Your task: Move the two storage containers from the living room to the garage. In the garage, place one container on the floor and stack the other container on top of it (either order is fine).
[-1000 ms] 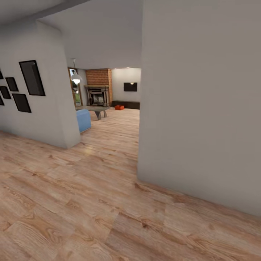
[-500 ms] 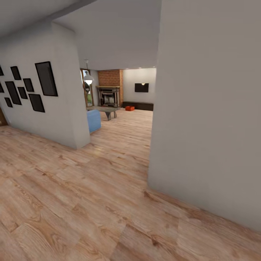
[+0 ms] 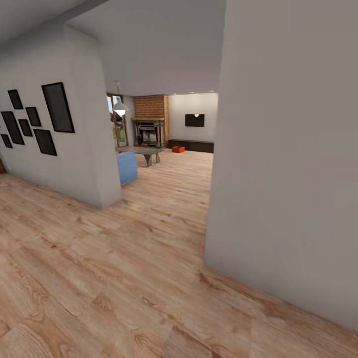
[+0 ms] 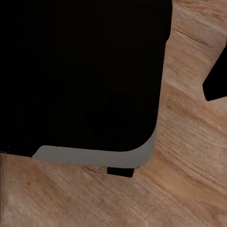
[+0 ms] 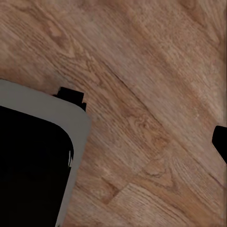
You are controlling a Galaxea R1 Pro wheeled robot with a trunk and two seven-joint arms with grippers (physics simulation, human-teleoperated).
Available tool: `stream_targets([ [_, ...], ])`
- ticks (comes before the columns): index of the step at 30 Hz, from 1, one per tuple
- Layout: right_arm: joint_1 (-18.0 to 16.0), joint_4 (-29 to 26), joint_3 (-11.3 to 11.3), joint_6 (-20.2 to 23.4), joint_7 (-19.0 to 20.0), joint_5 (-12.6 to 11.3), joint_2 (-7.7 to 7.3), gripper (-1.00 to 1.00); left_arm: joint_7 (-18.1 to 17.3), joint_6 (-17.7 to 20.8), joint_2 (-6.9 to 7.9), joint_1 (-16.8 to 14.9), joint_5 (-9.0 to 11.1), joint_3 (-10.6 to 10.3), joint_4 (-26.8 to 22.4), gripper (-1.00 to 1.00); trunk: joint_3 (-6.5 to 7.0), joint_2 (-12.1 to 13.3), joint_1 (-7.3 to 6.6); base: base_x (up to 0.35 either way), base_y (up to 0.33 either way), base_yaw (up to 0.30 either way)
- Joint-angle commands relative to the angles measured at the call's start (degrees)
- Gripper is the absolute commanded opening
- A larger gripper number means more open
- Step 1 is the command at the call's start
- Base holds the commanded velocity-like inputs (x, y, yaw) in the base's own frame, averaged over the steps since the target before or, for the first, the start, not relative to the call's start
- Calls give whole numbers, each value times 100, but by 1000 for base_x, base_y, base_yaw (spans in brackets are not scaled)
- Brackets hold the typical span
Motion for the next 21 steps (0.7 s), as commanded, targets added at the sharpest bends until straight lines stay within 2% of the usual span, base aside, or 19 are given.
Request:
stream_targets([
  [1, -6, 16, 48, -28, -4, -41, 3, 100, 3, -8, -1, -2, 40, 5, -1, 100, -6, -2, 3, 323, 0, 0],
  [6, -7, 16, 43, -39, -4, -41, 3, 100, 3, -8, -1, -2, 40, 5, -1, 100, -6, -2, 3, 323, 0, 125],
  [21, -5, 16, 48, -42, -4, -41, 3, 100, 3, -8, -1, -2, 40, 5, -1, 100, -6, -2, 3, 323, 0, 267],
])
